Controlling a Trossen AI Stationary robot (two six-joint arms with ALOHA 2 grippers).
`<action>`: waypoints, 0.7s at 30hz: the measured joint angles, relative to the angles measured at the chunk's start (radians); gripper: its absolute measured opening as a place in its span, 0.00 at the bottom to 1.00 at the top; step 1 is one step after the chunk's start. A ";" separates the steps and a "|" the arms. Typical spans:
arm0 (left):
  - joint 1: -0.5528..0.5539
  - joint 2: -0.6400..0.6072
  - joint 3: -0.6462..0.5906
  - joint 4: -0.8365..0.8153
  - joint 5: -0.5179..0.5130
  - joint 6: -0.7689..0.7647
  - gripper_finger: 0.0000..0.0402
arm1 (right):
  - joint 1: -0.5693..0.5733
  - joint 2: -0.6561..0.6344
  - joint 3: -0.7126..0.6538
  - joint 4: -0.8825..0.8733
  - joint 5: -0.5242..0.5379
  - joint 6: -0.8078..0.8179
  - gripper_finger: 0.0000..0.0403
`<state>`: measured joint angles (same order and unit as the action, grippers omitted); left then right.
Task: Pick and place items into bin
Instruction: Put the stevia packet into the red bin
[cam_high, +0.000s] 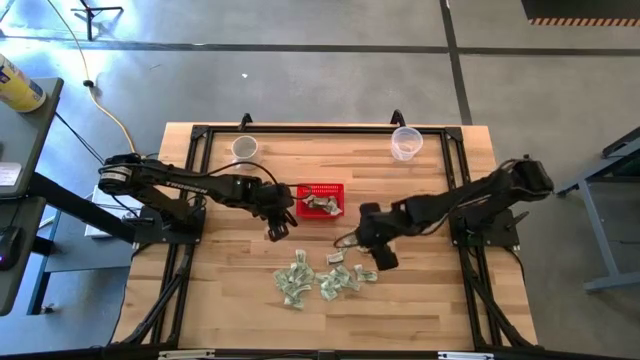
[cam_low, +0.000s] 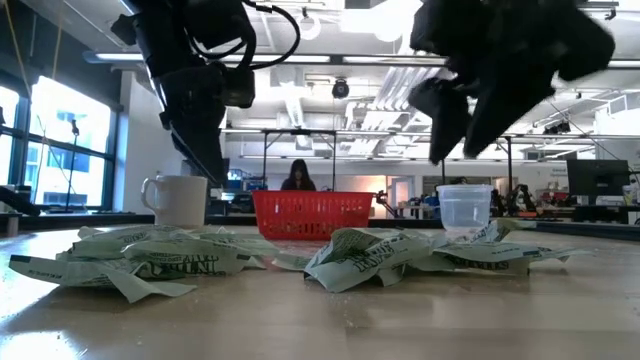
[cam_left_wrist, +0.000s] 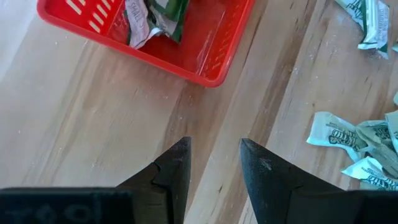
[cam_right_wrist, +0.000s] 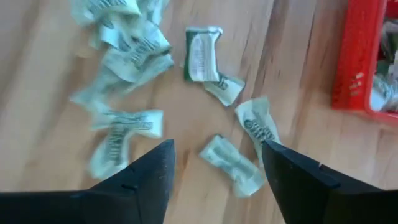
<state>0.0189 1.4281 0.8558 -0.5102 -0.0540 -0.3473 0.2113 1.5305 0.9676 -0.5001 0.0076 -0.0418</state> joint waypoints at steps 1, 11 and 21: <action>0.000 0.000 0.000 0.001 0.006 -0.001 0.44 | 0.005 0.019 0.000 0.004 0.024 -0.012 0.59; 0.000 0.000 0.000 -0.008 0.047 -0.033 0.44 | -0.030 0.149 0.000 -0.045 0.065 -0.050 0.69; 0.000 0.000 0.000 -0.007 0.045 -0.034 0.44 | -0.116 0.238 0.003 -0.038 -0.031 -0.064 0.60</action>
<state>0.0193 1.4281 0.8558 -0.5177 -0.0090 -0.3809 0.0955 1.7681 0.9707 -0.5381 -0.0236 -0.1061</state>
